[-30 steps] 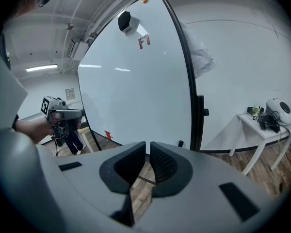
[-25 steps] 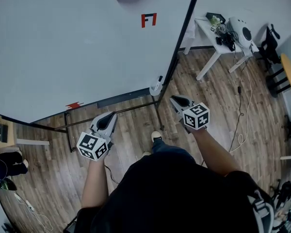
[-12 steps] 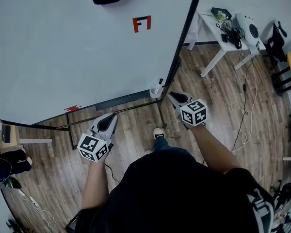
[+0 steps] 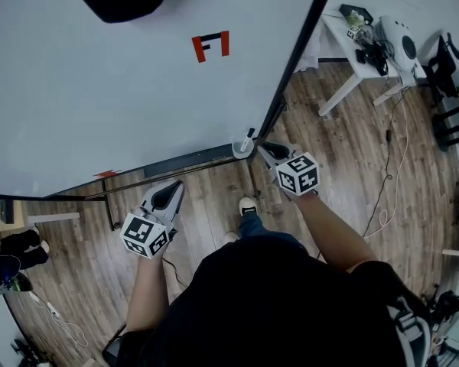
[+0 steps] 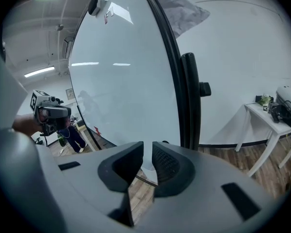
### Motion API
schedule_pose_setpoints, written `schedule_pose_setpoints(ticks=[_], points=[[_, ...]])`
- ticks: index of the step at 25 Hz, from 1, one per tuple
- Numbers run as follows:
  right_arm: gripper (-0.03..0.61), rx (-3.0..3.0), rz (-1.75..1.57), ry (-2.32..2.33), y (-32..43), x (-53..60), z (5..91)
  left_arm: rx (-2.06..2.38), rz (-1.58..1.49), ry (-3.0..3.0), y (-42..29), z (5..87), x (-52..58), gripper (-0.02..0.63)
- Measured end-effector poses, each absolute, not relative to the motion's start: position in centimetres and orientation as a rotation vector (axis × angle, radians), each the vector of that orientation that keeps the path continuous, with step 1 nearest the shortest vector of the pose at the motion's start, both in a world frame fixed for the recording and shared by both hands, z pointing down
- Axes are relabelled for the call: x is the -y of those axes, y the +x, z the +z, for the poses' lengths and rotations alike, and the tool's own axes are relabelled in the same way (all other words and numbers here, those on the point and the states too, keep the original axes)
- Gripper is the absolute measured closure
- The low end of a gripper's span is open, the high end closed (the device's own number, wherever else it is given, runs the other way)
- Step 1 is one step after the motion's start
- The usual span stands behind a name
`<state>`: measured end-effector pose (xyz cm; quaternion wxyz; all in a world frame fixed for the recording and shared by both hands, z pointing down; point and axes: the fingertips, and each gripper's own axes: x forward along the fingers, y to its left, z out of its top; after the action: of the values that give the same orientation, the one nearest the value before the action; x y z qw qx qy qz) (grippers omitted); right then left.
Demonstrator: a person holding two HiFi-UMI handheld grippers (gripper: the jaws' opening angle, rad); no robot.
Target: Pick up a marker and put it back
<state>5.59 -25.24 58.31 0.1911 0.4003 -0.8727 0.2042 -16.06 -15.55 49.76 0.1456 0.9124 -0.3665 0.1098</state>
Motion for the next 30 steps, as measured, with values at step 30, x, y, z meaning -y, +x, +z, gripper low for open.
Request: schedule_pose_setpoints(ticks=[30], points=[[0.480, 2.356, 0.654, 1.060, 4.3, 30.6, 66.2, 0.993, 0.333, 2.519, -13.6, 54.8, 18.1, 0.600]])
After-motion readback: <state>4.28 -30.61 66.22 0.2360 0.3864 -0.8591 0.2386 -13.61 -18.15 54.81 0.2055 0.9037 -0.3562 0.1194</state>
